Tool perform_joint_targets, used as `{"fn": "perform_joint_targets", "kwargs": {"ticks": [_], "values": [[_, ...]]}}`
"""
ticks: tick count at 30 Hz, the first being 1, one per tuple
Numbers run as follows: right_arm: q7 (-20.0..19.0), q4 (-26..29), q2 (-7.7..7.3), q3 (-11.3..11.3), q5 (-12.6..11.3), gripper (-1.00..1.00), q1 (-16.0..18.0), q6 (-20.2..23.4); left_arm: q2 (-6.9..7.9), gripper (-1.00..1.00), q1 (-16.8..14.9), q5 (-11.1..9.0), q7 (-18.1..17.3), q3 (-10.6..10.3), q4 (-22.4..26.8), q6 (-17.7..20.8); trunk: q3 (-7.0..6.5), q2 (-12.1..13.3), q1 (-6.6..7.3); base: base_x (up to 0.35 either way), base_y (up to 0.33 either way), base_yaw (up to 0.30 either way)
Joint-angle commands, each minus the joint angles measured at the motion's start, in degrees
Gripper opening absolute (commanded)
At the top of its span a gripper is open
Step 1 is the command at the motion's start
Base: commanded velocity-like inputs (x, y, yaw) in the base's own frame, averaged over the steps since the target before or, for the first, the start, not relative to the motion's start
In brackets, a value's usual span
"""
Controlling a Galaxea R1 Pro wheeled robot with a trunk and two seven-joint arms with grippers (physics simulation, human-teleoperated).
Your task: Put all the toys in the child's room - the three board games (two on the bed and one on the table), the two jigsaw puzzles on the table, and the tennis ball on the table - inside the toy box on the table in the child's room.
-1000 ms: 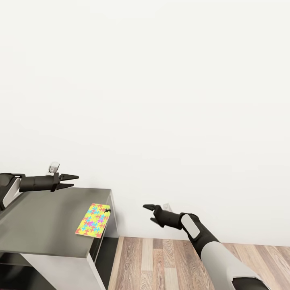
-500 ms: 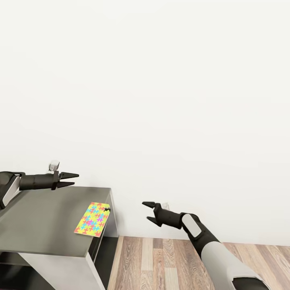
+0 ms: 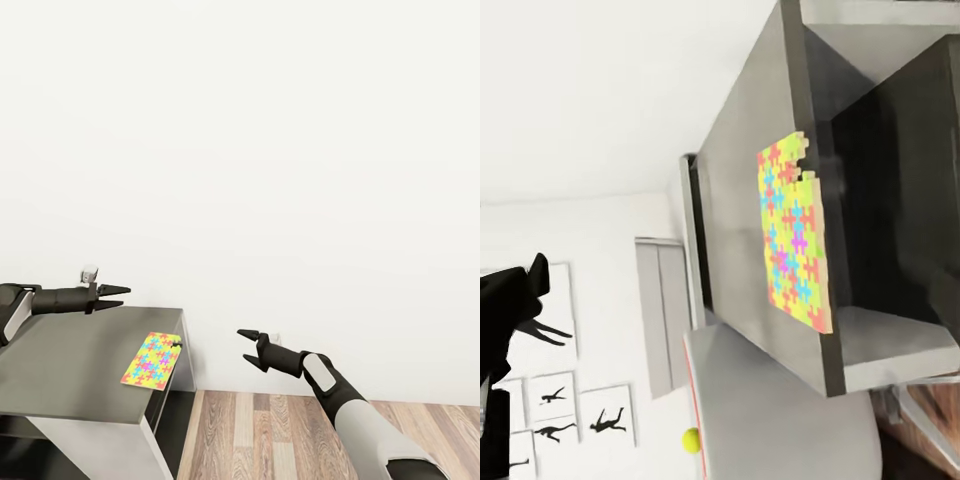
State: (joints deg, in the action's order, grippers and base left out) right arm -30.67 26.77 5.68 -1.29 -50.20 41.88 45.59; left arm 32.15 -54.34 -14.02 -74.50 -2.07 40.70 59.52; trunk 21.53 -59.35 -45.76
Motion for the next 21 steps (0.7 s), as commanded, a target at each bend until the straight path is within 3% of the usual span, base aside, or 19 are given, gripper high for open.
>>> {"fn": "perform_joint_targets", "kwargs": {"ticks": [1,10,21], "values": [[-0.2,0.0,0.04,-0.1,0.0,1.00,0.0,0.3,0.05,1.00,-0.1,-0.2,-0.1,-0.2,0.0,0.4,0.26,-0.5,-0.23,0.000,0.000,0.000],[-1.4,0.0,0.47,0.4,0.4,1.00,0.0,0.2,0.02,1.00,-0.1,-0.2,-0.1,-0.1,0.0,0.4,1.87,-4.1,-2.21,0.000,0.000,0.000],[-1.6,0.2,-0.08,0.4,0.6,1.00,0.0,1.5,0.02,1.00,-0.1,-0.3,-0.2,-0.1,1.2,0.5,3.85,-8.5,-4.62,0.000,0.000,0.000]]}}
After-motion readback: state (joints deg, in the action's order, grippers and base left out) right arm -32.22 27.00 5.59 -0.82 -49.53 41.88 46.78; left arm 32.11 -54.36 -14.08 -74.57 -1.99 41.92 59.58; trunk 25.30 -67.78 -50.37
